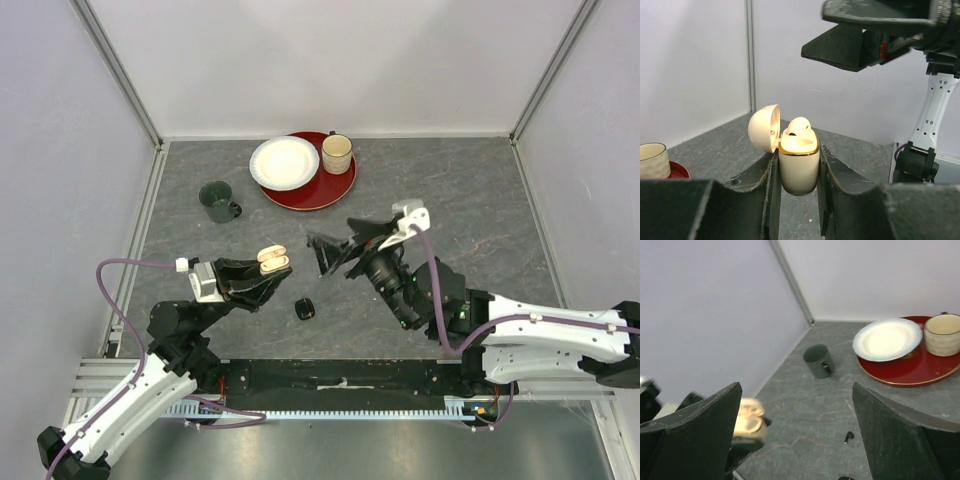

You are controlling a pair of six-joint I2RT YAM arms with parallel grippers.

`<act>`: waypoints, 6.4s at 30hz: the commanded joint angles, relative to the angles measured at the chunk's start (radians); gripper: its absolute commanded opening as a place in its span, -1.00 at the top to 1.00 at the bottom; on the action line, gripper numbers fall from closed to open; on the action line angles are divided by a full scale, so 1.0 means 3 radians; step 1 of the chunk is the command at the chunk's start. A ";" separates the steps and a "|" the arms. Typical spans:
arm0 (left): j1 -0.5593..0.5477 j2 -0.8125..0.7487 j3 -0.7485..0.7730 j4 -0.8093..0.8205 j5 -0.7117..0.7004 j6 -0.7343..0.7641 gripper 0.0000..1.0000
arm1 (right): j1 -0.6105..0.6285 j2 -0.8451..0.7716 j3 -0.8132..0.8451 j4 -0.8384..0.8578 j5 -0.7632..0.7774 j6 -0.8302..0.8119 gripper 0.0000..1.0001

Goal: Insert the wireless bluetooth earbuds into the charging case
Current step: Pick up the earbud from the center of the board.

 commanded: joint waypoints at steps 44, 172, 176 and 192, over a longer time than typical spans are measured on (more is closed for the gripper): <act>-0.0001 -0.0626 0.0115 -0.0593 -0.0272 0.0257 0.95 | -0.1978 0.2627 0.0999 -0.2974 -0.2381 0.3997 -0.26; -0.0001 -0.0371 0.0089 -0.0471 -0.0256 0.0150 0.95 | -0.2044 0.2320 0.0221 -0.2595 -0.1829 0.2366 0.28; -0.0006 -0.0361 0.0089 -0.0466 -0.0251 0.0140 0.95 | -0.2003 0.2351 0.0262 -0.2610 -0.1814 0.2356 0.28; -0.0006 -0.0417 0.0074 -0.0481 -0.0272 0.0134 0.95 | -0.1901 0.2591 0.0492 -0.2866 -0.1558 0.2428 0.30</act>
